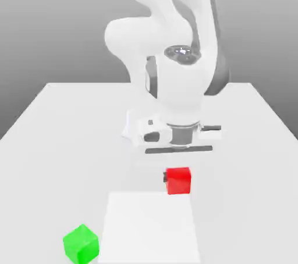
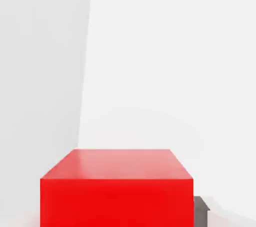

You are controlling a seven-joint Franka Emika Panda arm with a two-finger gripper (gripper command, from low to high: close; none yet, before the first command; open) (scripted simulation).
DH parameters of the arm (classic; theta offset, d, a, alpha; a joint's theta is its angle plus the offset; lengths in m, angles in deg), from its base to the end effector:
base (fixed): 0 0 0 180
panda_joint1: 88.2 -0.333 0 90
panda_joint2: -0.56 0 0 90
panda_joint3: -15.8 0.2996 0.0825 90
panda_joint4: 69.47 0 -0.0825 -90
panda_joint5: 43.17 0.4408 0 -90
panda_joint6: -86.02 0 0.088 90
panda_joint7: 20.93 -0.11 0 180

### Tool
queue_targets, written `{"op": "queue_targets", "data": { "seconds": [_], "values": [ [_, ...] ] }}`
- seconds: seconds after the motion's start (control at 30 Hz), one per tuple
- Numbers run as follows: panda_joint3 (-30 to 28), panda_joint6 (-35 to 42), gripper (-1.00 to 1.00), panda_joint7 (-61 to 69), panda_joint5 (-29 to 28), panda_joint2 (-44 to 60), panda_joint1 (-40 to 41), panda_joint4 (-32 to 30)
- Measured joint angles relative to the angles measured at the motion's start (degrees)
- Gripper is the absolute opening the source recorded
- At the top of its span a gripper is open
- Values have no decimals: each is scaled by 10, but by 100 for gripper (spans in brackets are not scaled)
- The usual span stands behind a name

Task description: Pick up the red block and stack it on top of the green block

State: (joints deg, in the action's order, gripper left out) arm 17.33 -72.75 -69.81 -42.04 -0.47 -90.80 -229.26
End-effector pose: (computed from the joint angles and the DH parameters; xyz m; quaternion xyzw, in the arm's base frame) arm 0.4007 0.0280 0.1431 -0.9212 0.3892 0.0014 0.0030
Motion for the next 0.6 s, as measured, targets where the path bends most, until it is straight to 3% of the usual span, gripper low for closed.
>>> {"op": "queue_targets", "data": {
  "seconds": [0.3, 0.43, 0.47, 0.6],
  "values": [
    [-68, 99, -100, 18, 7, 84, 117, 183],
    [-67, 48, -100, 28, 20, 157, 130, 204],
    [-65, 31, 100, 31, 24, 176, 133, 205],
    [-65, 31, 100, 31, 24, 176, 133, 205]
  ]
}}
